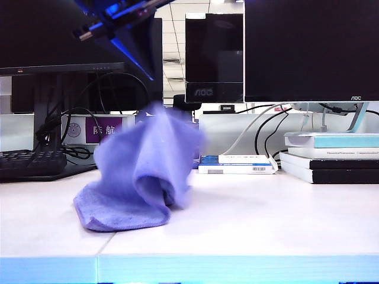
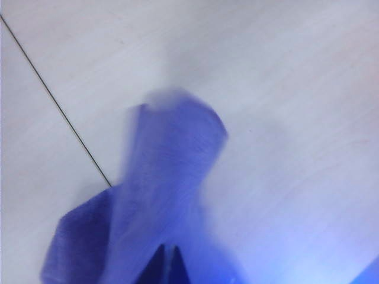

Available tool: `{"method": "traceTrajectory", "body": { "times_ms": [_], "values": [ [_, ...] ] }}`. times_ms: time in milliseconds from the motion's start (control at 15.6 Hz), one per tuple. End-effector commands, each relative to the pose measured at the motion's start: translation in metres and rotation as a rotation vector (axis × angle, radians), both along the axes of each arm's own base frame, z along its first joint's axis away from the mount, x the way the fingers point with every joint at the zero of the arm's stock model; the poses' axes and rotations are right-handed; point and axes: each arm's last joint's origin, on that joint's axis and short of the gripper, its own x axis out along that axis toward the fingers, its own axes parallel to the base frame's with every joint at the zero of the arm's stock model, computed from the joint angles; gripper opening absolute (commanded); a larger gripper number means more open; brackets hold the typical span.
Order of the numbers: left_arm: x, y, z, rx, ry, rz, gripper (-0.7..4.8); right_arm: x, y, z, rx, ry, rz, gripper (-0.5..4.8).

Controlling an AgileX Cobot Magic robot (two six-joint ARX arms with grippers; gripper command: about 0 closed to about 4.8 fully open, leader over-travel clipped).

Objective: Wipe the table from front to back using the rag.

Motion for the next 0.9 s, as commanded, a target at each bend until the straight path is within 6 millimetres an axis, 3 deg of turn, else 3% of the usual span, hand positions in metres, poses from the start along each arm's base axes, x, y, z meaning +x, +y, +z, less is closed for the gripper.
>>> {"method": "traceTrajectory", "body": {
  "times_ms": [64, 128, 193, 257, 514, 706, 899],
  "values": [
    [-0.004, 0.003, 0.004, 0.04, 0.004, -0.038, 0.02, 0.01, 0.012, -0.01, -0.07, -0.035, 0.126, 2.34],
    [-0.005, 0.003, 0.004, 0.042, 0.007, -0.037, 0.66, 0.015, 0.016, -0.015, -0.083, -0.021, 0.145, 2.62],
    [-0.006, 0.004, 0.006, 0.043, -0.001, -0.031, 0.8, 0.018, 0.019, -0.021, -0.089, 0.007, 0.143, 1.98],
    [-0.008, 0.006, 0.01, 0.033, -0.015, -0.03, -0.16, 0.019, 0.019, -0.021, -0.086, 0.012, 0.135, -0.15],
    [-0.029, 0.025, 0.045, -0.028, -0.153, 0.023, -0.05, 0.01, 0.01, -0.002, -0.001, -0.056, 0.053, -0.01],
    [-0.065, 0.053, 0.082, -0.123, -0.273, 0.073, -0.05, -0.009, -0.007, 0.02, 0.072, -0.121, -0.015, -0.01],
    [-0.13, 0.106, 0.117, -0.219, -0.414, 0.13, -0.05, -0.036, -0.03, 0.034, 0.122, -0.225, -0.063, -0.01]
  ]
}}
